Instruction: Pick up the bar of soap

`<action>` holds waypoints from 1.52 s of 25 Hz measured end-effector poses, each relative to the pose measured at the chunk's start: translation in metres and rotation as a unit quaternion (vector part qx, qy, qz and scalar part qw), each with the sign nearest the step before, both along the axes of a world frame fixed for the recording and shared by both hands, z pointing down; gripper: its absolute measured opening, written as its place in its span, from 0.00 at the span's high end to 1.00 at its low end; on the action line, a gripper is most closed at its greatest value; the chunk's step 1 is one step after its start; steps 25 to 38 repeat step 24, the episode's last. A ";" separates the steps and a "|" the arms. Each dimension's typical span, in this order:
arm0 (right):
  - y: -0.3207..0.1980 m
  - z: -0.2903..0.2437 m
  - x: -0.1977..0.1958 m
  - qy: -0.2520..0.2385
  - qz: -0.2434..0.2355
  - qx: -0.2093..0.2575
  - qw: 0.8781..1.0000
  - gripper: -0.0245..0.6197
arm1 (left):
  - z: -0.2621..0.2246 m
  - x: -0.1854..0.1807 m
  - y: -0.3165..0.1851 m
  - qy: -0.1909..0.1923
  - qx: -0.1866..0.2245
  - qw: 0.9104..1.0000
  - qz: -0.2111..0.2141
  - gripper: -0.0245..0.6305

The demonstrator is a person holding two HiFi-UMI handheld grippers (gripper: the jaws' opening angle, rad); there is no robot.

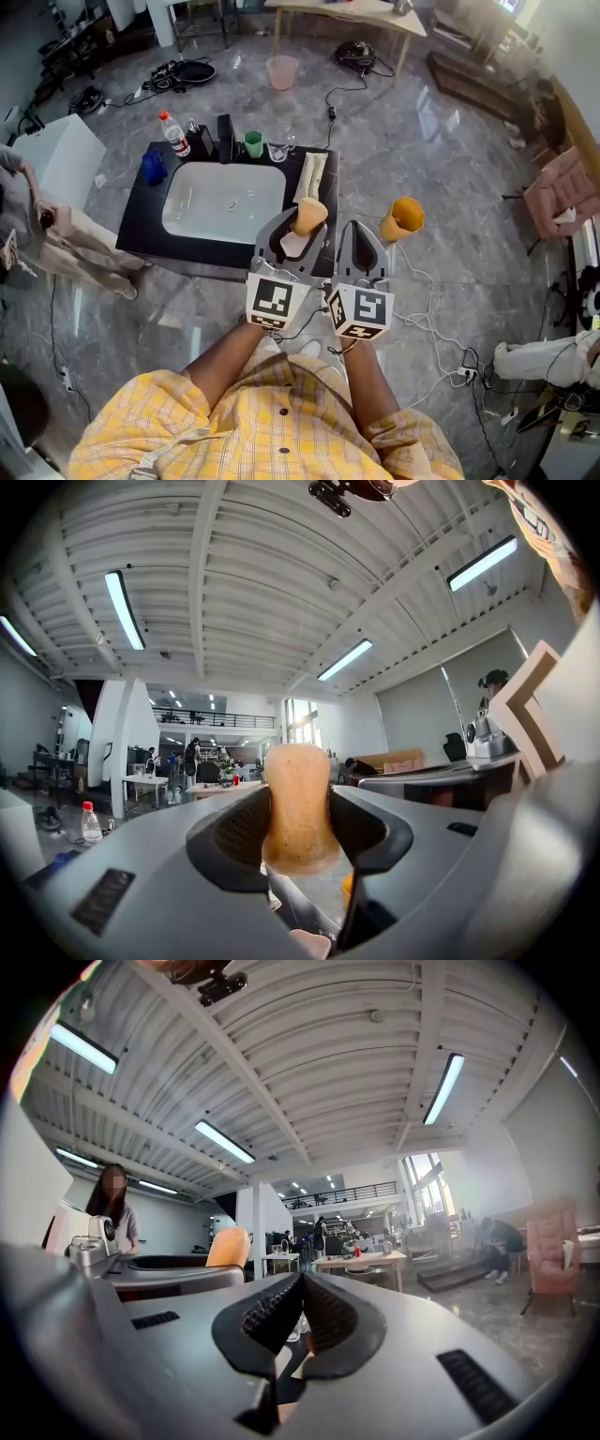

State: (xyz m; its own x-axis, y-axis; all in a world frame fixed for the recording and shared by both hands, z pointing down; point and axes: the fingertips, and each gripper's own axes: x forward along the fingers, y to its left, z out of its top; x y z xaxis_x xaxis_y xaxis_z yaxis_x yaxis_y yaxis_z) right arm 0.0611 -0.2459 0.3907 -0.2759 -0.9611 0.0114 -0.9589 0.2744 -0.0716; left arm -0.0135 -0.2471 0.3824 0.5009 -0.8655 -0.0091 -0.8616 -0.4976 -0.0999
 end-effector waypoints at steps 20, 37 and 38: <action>0.006 -0.004 -0.002 0.002 -0.009 0.016 1.000 0.93 | -0.005 -0.001 0.002 0.004 0.000 1.000 -0.003 0.65; 0.008 -0.005 -0.003 0.003 -0.009 0.019 1.000 0.93 | -0.003 -0.003 0.002 0.007 -0.004 1.000 -0.004 0.65; 0.008 -0.005 -0.003 0.003 -0.009 0.019 1.000 0.93 | -0.003 -0.003 0.002 0.007 -0.004 1.000 -0.004 0.65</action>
